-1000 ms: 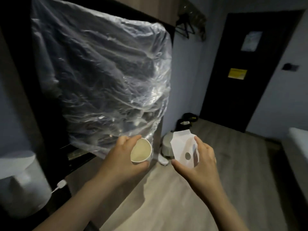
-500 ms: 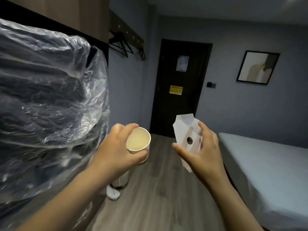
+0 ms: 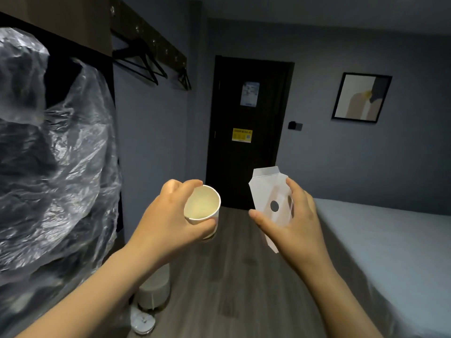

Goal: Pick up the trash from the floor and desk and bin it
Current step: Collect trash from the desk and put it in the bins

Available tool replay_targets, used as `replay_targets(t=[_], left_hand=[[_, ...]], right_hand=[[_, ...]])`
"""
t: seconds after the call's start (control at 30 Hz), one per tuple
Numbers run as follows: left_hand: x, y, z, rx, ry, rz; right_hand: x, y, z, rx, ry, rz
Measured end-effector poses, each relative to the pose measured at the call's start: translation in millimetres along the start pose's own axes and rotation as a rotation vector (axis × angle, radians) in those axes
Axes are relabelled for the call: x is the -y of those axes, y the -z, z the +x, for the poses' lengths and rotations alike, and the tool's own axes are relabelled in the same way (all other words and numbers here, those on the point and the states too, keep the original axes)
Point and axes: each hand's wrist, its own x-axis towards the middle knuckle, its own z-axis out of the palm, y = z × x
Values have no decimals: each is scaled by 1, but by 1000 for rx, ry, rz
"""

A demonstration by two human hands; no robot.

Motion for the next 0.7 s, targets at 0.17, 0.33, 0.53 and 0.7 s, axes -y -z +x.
replay_targets(t=[0.17, 0.33, 0.53, 0.7], left_hand=[[18, -53, 66, 8, -9, 21], [33, -98, 139, -9, 12, 32], [68, -145, 207, 1, 44, 55], [116, -179, 269, -13, 79, 62]], right_hand=[[-51, -20, 70, -6, 7, 14], [-97, -32, 151, 4, 11, 47], [-143, -65, 229, 38, 10, 83], [-180, -113, 289, 68, 1, 104]])
